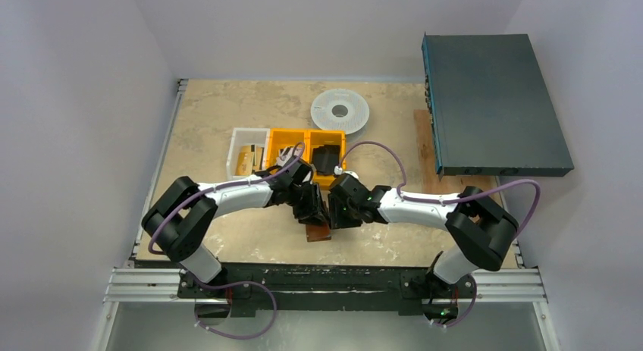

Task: Take the credit cards out of the card holder
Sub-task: Close the card holder at the center of the board.

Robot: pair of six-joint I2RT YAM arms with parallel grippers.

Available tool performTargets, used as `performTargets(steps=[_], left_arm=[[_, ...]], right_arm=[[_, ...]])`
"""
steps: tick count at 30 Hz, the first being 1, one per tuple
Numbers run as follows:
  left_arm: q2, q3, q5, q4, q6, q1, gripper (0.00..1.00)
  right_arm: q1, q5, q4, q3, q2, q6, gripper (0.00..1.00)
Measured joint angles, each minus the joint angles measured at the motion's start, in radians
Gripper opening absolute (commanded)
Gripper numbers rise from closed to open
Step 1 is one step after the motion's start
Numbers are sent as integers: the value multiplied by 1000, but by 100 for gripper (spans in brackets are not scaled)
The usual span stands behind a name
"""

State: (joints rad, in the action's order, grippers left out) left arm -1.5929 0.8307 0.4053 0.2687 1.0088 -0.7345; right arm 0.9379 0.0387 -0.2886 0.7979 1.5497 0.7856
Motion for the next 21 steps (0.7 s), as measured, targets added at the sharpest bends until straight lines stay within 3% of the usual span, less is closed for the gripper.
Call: performTargets(steps=[21], left_arm=[[-50, 4, -16, 0, 46, -6, 48]], right_arm=[[4, 59, -83, -30, -160, 40, 40]])
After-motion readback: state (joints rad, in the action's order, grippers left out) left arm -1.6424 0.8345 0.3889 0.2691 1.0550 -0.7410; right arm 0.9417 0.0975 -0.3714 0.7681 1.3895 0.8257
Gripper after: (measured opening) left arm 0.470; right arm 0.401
